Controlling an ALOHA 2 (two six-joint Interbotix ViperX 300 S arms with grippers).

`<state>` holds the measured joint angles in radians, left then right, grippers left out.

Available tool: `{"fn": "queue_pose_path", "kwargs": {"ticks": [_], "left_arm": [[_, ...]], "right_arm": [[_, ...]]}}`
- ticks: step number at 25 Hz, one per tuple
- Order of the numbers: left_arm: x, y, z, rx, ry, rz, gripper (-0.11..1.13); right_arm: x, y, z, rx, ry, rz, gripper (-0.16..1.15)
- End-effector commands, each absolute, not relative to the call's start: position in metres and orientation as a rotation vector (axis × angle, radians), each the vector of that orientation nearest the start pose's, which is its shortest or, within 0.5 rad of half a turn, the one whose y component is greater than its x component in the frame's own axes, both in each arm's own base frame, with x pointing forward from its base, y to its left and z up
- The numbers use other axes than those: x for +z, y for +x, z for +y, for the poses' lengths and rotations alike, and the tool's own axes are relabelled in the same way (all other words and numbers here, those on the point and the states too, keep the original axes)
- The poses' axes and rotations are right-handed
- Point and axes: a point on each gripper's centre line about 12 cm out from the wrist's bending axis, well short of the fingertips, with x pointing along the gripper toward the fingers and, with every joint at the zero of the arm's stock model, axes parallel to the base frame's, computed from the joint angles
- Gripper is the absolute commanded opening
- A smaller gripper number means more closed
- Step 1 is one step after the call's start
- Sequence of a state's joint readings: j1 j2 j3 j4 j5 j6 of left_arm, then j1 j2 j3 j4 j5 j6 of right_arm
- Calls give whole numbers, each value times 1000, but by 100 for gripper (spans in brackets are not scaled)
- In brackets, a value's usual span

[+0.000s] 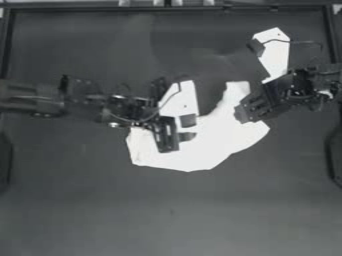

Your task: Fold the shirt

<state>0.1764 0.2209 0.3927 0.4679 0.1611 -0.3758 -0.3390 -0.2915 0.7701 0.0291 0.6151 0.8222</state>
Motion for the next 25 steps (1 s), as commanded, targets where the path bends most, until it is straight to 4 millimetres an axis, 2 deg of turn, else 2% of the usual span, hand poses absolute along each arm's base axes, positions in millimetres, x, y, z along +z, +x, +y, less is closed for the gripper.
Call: {"fn": "queue_pose_path", "kwargs": {"ticks": [1, 7, 12, 15, 20, 25], "left_arm": [[200, 427, 76, 203, 45, 690, 100], [199, 398, 58, 179, -5, 697, 100], [176, 389, 46, 135, -36, 698, 100], [159, 385, 44, 122, -35, 723, 100], [131, 381, 54, 134, -36, 782, 100], [113, 383, 60, 131, -45, 793, 100]], "right_arm": [[200, 277, -96, -722, 943, 863, 5], [199, 277, -96, -724, 943, 863, 5], [199, 277, -96, -724, 948, 860, 5], [199, 278, -96, -723, 953, 860, 5], [205, 281, -96, -717, 956, 854, 5], [214, 285, -94, -727, 966, 863, 5]]}}
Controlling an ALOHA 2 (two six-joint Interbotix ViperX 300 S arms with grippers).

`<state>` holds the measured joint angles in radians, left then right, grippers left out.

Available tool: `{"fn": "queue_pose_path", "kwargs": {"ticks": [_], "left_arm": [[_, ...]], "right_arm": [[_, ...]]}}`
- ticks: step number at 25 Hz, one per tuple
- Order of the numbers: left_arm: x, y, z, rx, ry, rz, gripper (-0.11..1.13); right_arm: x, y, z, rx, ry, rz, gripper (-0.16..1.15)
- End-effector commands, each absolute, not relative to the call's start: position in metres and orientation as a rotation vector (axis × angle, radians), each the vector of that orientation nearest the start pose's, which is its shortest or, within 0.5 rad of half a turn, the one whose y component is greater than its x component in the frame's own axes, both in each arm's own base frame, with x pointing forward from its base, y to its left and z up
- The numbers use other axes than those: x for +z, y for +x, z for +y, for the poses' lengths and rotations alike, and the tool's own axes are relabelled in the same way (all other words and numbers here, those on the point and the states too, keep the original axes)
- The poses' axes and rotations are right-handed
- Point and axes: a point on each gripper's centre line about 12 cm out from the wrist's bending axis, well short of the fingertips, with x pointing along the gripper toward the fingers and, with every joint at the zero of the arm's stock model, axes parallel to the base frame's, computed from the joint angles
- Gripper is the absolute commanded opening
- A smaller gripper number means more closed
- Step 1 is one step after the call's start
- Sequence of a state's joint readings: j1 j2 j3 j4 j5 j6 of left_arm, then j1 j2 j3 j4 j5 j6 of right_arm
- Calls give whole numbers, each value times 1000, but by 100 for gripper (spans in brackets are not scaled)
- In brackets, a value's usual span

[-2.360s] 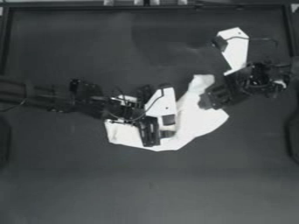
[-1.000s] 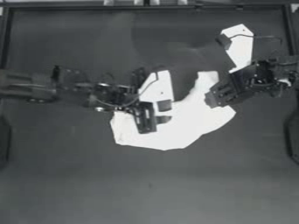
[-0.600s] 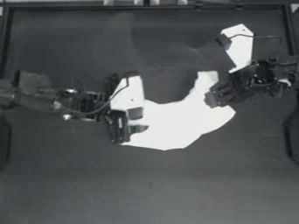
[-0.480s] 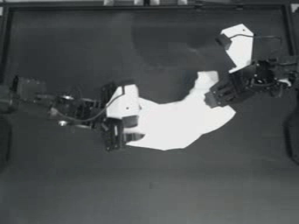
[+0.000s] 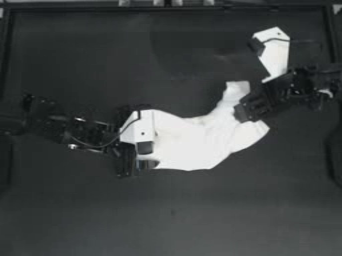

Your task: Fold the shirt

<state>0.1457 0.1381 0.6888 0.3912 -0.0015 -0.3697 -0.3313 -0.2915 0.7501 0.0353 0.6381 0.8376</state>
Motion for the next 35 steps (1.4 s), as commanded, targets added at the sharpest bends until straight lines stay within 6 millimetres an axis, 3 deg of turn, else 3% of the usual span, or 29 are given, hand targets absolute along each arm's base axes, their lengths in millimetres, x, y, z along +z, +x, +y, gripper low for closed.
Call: {"fn": "queue_pose_path", "kwargs": {"ticks": [1, 8, 21, 29, 35], "left_arm": [[110, 385, 60, 128, -46, 793, 100], [104, 402, 62, 109, -42, 753, 100], [98, 423, 77, 113, -29, 712, 100], [123, 420, 86, 134, -27, 653, 100], [162, 407, 83, 143, -21, 578, 101]], "right_arm": [[217, 285, -94, -732, 967, 866, 5], [240, 306, -96, -786, 939, 893, 5], [233, 353, -87, -781, 910, 969, 5], [227, 357, -81, -787, 915, 982, 5], [225, 356, -81, -788, 912, 987, 5]]}}
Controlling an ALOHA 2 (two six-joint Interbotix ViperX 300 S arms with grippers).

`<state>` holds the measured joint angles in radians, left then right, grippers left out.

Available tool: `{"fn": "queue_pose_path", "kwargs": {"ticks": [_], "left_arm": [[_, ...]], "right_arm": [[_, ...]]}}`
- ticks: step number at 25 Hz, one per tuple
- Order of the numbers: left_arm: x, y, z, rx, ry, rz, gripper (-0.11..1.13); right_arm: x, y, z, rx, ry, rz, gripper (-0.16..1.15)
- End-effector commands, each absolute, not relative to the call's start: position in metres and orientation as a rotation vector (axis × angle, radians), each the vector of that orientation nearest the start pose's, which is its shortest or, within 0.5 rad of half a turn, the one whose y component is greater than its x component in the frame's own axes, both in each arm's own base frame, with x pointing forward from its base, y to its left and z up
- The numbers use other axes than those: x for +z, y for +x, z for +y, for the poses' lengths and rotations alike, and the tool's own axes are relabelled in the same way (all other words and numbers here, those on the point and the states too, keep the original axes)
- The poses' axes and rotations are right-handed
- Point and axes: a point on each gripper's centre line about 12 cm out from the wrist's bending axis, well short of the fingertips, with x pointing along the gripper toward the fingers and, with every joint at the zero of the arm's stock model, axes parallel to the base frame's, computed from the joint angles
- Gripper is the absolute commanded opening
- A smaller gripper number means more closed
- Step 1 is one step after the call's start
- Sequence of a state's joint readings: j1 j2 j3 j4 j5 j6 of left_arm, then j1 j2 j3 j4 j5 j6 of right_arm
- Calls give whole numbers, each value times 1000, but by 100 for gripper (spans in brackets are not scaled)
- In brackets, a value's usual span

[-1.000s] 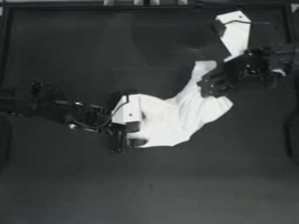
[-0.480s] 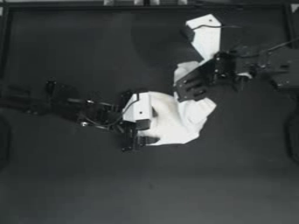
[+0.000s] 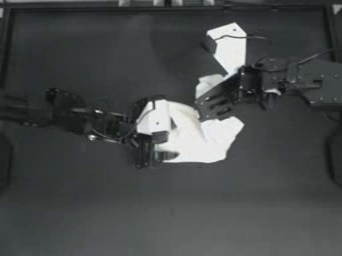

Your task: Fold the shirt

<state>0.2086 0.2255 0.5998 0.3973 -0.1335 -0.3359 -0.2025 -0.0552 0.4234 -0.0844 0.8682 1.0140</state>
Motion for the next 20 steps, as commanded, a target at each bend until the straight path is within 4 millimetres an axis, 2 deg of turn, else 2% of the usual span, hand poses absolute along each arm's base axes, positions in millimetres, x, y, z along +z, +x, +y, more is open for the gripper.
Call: {"fn": "queue_pose_path", "kwargs": {"ticks": [1, 4, 8, 15, 20], "left_arm": [[169, 403, 83, 146, -21, 562, 101], [188, 391, 82, 152, -18, 521, 101], [198, 374, 82, 167, -17, 515, 101], [197, 340, 81, 198, -39, 547, 101], [190, 326, 80, 209, -55, 566, 101]], "right_arm": [[225, 356, -81, -788, 911, 989, 5], [226, 357, -81, -787, 912, 986, 5], [226, 360, -81, -789, 917, 992, 5], [231, 379, -83, -801, 893, 1032, 5], [225, 395, -85, -815, 886, 1079, 5]]}}
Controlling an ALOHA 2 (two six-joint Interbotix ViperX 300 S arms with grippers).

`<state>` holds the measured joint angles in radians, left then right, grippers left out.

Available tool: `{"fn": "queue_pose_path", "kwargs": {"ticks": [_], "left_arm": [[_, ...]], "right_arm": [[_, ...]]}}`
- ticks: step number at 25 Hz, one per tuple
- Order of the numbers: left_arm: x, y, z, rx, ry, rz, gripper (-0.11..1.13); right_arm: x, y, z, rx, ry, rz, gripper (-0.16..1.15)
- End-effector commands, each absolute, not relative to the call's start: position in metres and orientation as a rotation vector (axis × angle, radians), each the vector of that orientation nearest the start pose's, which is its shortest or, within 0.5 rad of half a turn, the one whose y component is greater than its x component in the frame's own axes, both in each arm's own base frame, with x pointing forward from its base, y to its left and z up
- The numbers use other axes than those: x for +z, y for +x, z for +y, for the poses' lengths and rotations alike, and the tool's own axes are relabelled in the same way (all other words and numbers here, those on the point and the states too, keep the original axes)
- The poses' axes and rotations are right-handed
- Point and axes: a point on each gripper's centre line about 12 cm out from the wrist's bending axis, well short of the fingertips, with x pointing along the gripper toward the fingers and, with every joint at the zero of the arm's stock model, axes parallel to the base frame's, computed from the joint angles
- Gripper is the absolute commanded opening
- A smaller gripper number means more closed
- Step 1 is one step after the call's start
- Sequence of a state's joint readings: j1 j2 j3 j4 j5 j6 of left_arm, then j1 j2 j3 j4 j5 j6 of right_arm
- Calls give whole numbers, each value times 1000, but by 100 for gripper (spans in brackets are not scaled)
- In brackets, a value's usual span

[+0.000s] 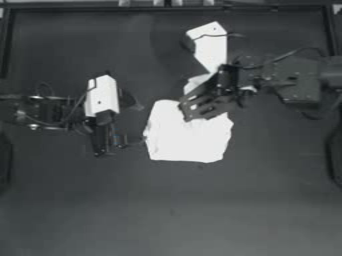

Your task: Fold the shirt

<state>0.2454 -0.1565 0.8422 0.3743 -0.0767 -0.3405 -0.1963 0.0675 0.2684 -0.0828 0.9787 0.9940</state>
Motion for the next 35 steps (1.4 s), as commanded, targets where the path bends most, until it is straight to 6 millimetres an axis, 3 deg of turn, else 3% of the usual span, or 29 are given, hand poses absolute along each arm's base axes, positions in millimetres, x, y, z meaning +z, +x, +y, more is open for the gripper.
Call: {"fn": "queue_pose_path", "kwargs": {"ticks": [1, 19, 22, 24, 26, 28, 32, 35], "left_arm": [[189, 324, 79, 210, -59, 569, 101], [171, 311, 76, 219, -91, 617, 101], [169, 309, 76, 219, -94, 623, 101], [168, 308, 75, 218, -94, 626, 101], [166, 307, 75, 217, -93, 631, 101], [165, 305, 75, 220, -97, 635, 100], [163, 303, 74, 225, -113, 638, 100], [165, 302, 74, 226, -113, 635, 100]], "right_arm": [[222, 398, -86, -819, 885, 1091, 5], [188, 436, -94, -841, 884, 1183, 7], [181, 439, -96, -837, 882, 1197, 26], [177, 440, -97, -825, 878, 1206, 53], [177, 443, -96, -817, 902, 1200, 87], [182, 446, -96, -812, 907, 1176, 109], [208, 454, -97, -798, 872, 1112, 95], [226, 457, -93, -789, 847, 1090, 94]]}}
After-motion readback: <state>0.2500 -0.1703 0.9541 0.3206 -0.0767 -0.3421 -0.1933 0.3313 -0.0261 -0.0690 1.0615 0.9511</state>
